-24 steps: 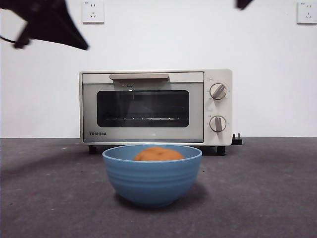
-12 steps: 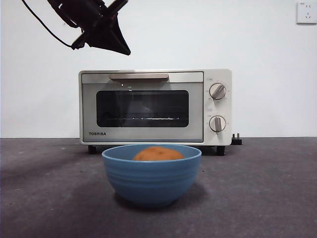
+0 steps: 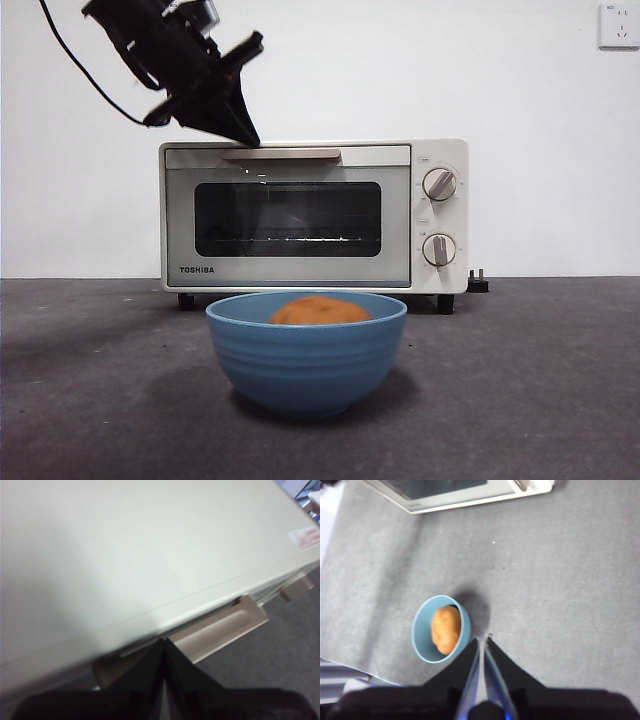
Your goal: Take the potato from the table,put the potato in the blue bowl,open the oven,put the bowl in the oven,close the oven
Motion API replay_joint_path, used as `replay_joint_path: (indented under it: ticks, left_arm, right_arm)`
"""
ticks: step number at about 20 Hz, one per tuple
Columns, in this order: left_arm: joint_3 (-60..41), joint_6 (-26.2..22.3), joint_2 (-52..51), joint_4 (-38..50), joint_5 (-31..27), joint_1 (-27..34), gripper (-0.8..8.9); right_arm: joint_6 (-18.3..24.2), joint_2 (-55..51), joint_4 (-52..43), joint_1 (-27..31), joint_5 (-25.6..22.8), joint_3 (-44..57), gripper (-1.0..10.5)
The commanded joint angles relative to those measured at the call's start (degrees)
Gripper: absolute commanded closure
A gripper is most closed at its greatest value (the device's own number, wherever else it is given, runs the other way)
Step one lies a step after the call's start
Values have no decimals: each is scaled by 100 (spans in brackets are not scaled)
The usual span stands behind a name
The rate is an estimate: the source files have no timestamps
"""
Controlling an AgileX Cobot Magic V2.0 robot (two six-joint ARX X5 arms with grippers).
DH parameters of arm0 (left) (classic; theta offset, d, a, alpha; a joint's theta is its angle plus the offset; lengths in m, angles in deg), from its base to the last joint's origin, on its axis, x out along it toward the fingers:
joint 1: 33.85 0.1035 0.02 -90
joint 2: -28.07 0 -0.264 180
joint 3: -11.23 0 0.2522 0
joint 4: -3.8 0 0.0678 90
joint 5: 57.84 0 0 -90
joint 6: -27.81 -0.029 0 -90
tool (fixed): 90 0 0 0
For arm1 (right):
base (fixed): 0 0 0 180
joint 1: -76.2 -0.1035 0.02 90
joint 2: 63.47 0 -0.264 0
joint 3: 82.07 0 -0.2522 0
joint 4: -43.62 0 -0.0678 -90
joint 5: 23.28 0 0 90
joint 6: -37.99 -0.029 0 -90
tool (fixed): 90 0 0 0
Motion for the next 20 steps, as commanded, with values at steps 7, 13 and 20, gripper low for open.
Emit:
replay_joint_path:
  ticks: [7, 13, 20]
  left_arm:
    - [-7, -326, 210, -723, -129, -52, 819]
    - [-7, -590, 210, -1327, -686, -234, 819]
    - [-103, -634, 186, -1593, -1152, -553, 819]
  right_arm:
    - [-197, -129, -44, 2, 15, 55, 918]
    - [-619, -837, -160, 2, -367, 55, 918]
    - [-656, -1580, 385, 2, -859, 55, 918]
